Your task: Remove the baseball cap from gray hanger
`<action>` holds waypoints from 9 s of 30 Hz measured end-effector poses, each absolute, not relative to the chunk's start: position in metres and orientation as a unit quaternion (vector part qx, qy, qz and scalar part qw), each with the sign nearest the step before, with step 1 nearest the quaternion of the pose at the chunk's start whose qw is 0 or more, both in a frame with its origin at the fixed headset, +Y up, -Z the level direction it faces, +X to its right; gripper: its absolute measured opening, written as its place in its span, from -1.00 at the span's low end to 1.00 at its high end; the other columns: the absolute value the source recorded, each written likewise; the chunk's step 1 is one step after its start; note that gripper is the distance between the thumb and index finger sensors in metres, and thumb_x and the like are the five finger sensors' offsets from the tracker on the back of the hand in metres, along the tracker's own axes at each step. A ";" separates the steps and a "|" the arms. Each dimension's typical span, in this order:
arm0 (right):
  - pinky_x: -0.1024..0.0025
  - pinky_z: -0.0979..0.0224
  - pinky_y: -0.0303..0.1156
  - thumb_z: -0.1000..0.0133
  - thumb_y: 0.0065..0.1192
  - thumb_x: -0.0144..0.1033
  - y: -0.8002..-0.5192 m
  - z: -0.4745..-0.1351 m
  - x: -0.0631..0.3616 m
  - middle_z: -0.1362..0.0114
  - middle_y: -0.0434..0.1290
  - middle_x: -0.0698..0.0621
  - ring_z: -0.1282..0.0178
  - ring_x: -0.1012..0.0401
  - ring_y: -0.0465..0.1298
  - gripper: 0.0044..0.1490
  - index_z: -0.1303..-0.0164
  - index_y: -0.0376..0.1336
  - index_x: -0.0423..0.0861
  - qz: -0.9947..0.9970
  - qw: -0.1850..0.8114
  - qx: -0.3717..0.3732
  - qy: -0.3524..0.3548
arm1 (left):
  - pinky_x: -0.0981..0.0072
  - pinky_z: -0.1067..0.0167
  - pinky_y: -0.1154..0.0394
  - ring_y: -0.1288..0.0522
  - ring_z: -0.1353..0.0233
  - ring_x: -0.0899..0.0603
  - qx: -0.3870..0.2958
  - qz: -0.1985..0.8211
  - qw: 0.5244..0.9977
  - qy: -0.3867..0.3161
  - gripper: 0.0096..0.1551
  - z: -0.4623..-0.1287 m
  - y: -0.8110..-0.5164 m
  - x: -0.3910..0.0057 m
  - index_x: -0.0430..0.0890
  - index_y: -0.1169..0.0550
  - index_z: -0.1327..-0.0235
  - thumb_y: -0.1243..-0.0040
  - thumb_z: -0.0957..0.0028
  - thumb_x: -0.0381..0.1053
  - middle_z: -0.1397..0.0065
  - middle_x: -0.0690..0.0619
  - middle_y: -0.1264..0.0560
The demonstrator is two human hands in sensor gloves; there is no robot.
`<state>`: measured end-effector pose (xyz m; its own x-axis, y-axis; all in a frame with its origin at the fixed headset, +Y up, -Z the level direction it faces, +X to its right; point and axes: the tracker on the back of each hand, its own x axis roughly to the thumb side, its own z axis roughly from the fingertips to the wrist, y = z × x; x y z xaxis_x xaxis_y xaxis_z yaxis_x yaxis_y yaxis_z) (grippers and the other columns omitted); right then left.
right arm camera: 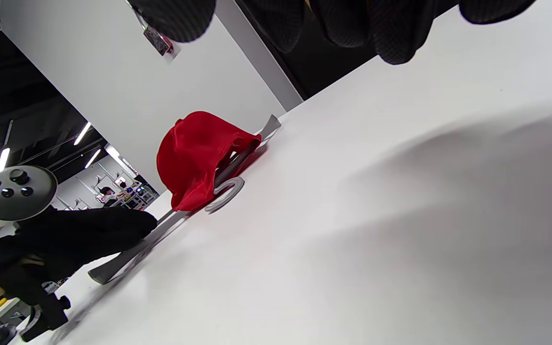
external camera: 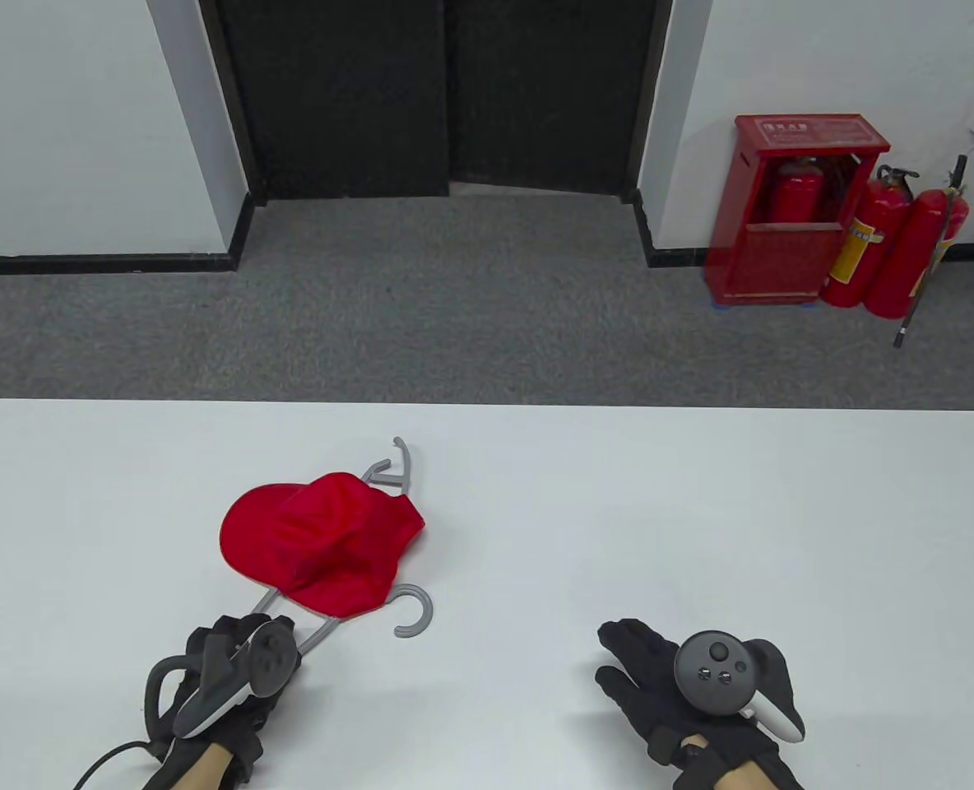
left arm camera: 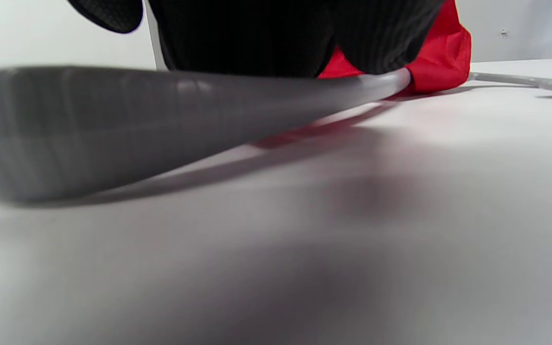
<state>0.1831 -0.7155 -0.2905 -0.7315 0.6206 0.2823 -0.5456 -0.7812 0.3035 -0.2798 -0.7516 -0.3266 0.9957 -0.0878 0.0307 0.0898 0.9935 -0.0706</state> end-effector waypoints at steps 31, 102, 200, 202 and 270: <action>-0.59 -0.41 0.10 -0.29 -0.01 0.03 -0.716 -0.291 0.183 -0.75 0.09 -0.42 -0.60 -0.40 0.20 -0.16 -0.70 0.08 -0.20 0.922 0.319 0.187 0.118 | -0.52 -0.49 -0.17 -0.53 -0.46 -0.25 0.032 0.143 0.989 0.016 -0.49 -0.322 -0.715 -0.304 0.01 -0.50 -0.45 -0.14 -0.22 -0.01 -0.39 -0.07 -0.58; -0.59 -0.42 0.12 -0.20 0.20 -0.29 -0.623 -0.234 0.176 -0.53 0.41 -0.19 -0.52 -0.19 0.40 -0.55 -0.31 0.35 -0.02 0.819 0.410 0.268 -0.299 | -0.50 -0.52 -0.14 -0.54 -0.29 -0.25 0.024 0.421 0.861 -0.285 -0.54 -0.262 -0.644 -0.226 0.06 -0.62 -0.36 -0.22 -0.22 0.11 -0.17 -0.07 -0.66; -0.51 -0.43 0.23 -0.21 0.29 -0.27 -0.728 -0.312 0.220 -0.46 0.51 -0.24 -0.41 -0.18 0.51 -0.49 -0.36 0.39 -0.08 0.955 0.268 0.122 0.022 | -0.49 -0.48 -0.17 -0.52 -0.33 -0.26 0.158 0.274 0.948 -0.042 -0.54 -0.289 -0.678 -0.292 0.06 -0.58 -0.39 -0.20 -0.23 0.07 -0.23 -0.07 -0.64; -0.49 -0.42 0.24 -0.21 0.28 -0.27 -0.720 -0.309 0.224 -0.45 0.51 -0.25 -0.40 -0.18 0.51 -0.50 -0.36 0.39 -0.09 0.950 0.287 0.126 0.005 | -0.50 -0.48 -0.17 -0.52 -0.34 -0.26 0.154 0.256 0.953 -0.046 -0.54 -0.290 -0.681 -0.290 0.06 -0.58 -0.39 -0.20 -0.23 0.06 -0.24 -0.06 -0.64; -0.51 -0.43 0.20 -0.26 0.09 -0.04 -0.688 -0.279 0.192 -0.69 0.22 -0.32 -0.54 -0.29 0.33 -0.19 -0.69 0.05 -0.11 0.928 0.289 0.226 -0.056 | -0.56 -0.52 -0.07 -0.35 -0.71 -0.31 0.054 0.248 0.958 -0.130 -0.41 -0.283 -0.667 -0.272 0.20 -0.47 -0.56 -0.08 -0.22 0.21 -0.71 0.08 -0.44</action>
<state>0.1921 -0.6877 -0.2791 -0.7305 0.5111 0.4529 -0.5622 -0.8266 0.0262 -0.2721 -0.6670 -0.2829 0.8433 0.4613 0.2759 -0.4893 0.8712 0.0390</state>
